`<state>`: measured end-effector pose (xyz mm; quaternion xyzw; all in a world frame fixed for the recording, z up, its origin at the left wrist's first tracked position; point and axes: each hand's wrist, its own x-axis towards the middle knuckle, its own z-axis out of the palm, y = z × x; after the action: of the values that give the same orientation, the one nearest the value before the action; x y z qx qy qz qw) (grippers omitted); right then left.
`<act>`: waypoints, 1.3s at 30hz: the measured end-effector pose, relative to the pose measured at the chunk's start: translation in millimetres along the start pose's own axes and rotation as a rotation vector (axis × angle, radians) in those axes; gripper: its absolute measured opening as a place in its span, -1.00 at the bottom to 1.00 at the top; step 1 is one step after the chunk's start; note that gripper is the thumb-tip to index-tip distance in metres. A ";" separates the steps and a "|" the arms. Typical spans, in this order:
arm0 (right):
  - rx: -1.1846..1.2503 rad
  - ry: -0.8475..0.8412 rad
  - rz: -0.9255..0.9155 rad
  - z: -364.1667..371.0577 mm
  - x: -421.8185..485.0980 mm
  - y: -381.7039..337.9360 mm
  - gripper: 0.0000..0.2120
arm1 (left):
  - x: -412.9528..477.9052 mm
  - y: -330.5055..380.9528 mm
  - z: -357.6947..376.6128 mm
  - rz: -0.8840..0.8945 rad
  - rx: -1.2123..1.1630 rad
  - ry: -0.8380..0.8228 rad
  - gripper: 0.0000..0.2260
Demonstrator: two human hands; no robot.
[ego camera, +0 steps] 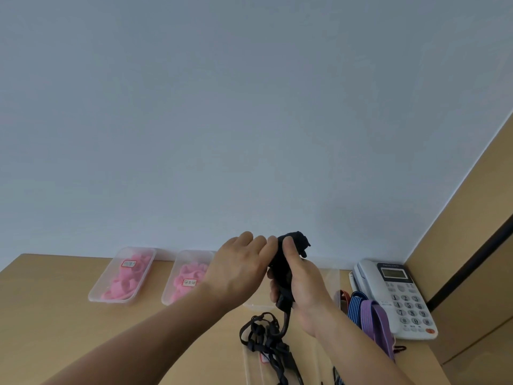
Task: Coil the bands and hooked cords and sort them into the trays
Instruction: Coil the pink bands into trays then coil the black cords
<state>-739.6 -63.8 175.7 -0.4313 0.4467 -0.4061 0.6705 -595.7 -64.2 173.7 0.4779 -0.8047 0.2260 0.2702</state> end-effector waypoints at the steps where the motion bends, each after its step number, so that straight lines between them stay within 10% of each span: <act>1: 0.021 0.005 0.018 -1.5 0.4 1.3 -0.47 | -1.6 0.9 0.9 -0.020 -0.015 0.002 -0.72; 6: 0.053 -0.004 -0.105 -15.2 -1.2 2.3 -0.53 | 0.7 0.1 -11.7 -0.797 -1.116 -0.381 -0.47; 9: -0.016 -0.030 -0.186 -20.5 -2.5 1.0 -0.48 | 8.0 -6.3 -22.8 -0.964 -1.594 -0.577 -0.61; 18: -0.208 -0.028 -0.129 -24.5 -7.1 6.5 -0.49 | 11.1 5.3 -20.4 -1.061 -1.507 -0.268 -0.84; 27: 0.081 -0.130 -0.041 -18.8 -0.6 -0.5 -0.40 | 2.3 9.5 -15.9 -0.337 -0.688 -0.008 -0.83; 34: -0.199 -0.252 0.042 -26.1 -7.0 -6.1 -0.54 | 5.8 -7.8 -30.3 -0.559 -1.057 -0.488 -0.27; 39: -0.107 -0.370 0.132 -22.0 -7.8 -11.7 -0.44 | 9.3 -10.3 -30.2 -0.579 -1.333 -0.545 -0.45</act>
<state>-764.4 -64.7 183.6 -0.5032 0.3641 -0.2508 0.7425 -583.6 -55.9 203.5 0.4444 -0.6518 -0.5108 0.3416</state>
